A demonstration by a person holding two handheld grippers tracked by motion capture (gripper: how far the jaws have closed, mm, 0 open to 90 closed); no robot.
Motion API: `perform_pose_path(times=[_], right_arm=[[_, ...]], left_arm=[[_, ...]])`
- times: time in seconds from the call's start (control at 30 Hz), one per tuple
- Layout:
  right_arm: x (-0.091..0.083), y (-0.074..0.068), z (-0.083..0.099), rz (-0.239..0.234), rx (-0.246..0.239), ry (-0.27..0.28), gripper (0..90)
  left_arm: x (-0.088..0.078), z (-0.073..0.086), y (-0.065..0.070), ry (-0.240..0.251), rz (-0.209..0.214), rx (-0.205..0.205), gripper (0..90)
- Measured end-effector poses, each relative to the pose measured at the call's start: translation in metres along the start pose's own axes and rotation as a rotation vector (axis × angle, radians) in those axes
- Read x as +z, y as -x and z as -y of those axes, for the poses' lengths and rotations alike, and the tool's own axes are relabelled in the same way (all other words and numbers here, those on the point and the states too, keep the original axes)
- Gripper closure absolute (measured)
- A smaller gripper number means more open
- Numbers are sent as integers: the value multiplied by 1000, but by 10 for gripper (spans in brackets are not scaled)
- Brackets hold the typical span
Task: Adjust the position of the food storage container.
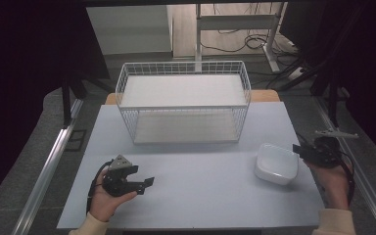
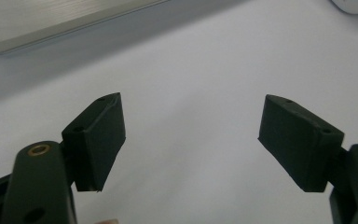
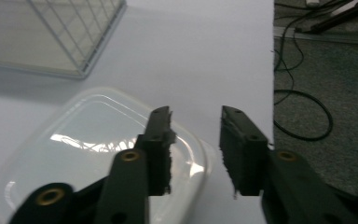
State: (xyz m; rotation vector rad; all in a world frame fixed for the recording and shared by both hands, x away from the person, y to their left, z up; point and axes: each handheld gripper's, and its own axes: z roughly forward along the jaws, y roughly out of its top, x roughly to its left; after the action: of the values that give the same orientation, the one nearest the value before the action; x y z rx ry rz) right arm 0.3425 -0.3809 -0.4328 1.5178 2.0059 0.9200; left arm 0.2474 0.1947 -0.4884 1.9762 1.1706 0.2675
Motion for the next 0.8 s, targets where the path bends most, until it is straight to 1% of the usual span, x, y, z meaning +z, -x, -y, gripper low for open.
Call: perform_pose_path(times=[0.03, 0.07, 0.1, 0.13, 0.17, 0.2, 0.27, 0.33, 0.4, 0.43, 0.53, 0.6, 0.63, 0.67, 0.7, 0.8], right_arm=[[1, 5, 0, 16, -4, -10, 779], [3, 6, 0, 20, -9, -18, 812], [3, 6, 0, 20, -9, -18, 812], [5, 7, 0, 28, -20, -28, 841], [9, 9, -1, 43, -39, -50, 872], [12, 9, -1, 51, -48, -56, 878], [14, 10, -1, 57, -51, -61, 882], [20, 11, 2, 57, -60, -89, 888], [22, 9, 4, 55, -75, -118, 890], [23, 8, 5, 65, -85, -126, 891], [20, 5, 6, 68, -82, -142, 892], [19, 3, 6, 67, -85, -146, 892], [18, -3, 5, 47, -94, -154, 892], [18, -3, 5, 47, -94, -154, 892], [19, -9, 4, 31, -111, -163, 892], [20, -12, 3, 32, -123, -155, 892]], left_arm=[[1, 0, 0, -3, -1, 1, 223], [1, 0, 0, -5, -1, 2, 223], [1, 0, 0, -5, -1, 2, 223], [1, -1, 0, -5, -3, 1, 223], [1, -1, 0, -2, -4, -1, 224], [1, -2, 0, -1, -4, 1, 224], [1, -2, 1, 2, -4, 2, 224], [2, -2, 1, -1, -3, 1, 224], [2, -1, 0, -3, -2, 0, 224], [2, -1, 0, -1, -1, -1, 224], [1, -1, 1, 4, 2, 1, 225], [1, -1, 1, 5, 2, 0, 225], [1, -1, 1, 3, 4, 0, 225], [1, -1, 1, 3, 4, 0, 225], [2, -1, 1, 0, 3, 1, 225], [2, 0, 1, -2, 2, 3, 225]])
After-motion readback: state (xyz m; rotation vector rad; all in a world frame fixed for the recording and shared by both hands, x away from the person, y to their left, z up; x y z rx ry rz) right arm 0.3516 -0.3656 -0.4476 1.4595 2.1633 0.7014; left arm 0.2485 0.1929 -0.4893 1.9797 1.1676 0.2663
